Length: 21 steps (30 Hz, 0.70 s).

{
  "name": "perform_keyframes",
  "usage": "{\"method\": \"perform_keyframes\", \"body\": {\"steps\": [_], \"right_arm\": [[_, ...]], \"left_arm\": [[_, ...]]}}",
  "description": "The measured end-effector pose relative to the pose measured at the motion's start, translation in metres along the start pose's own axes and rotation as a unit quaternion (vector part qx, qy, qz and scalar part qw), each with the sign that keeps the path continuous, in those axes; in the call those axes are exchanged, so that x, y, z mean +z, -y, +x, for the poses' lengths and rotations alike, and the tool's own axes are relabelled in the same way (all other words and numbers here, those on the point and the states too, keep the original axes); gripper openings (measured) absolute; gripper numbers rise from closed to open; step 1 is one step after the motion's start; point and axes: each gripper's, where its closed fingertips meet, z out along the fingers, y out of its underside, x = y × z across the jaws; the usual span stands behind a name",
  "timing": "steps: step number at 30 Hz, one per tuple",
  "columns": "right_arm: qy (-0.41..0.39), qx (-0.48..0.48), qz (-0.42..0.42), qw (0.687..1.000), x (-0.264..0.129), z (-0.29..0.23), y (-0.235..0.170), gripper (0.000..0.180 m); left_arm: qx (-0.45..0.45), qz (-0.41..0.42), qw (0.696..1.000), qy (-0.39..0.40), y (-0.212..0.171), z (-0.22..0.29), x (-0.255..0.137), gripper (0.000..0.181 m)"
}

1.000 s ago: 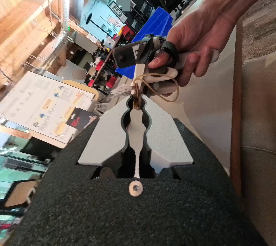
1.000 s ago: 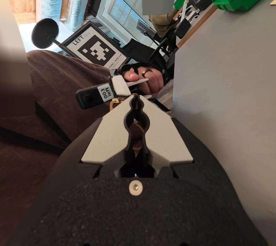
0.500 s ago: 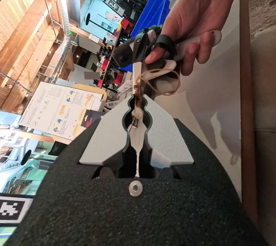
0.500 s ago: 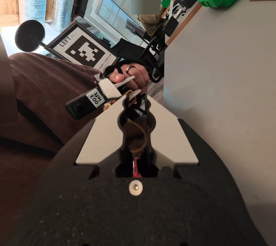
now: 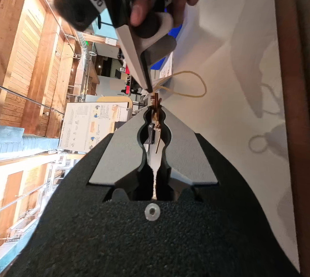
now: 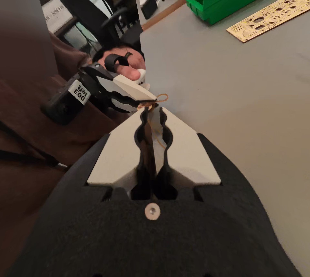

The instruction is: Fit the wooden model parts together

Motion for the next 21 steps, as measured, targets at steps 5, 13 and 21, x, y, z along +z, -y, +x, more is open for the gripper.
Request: {"method": "perform_keyframes", "body": {"steps": [5, 13, 21], "right_arm": [[-0.027, -0.035, -0.079, 0.996, 0.007, -0.003, -0.012, 0.013], [-0.008, -0.04, -0.083, 0.996, 0.008, -0.01, -0.013, 0.011], [-0.026, -0.042, -0.086, 0.995, 0.011, -0.006, -0.015, 0.001]], "left_arm": [[0.027, -0.002, 1.0, -0.005, 0.002, 0.006, 0.001, 0.004], [0.013, -0.003, 1.0, -0.01, 0.0, 0.006, 0.0, 0.004], [-0.004, -0.013, 1.0, -0.027, -0.002, 0.01, 0.002, 0.005]]}}
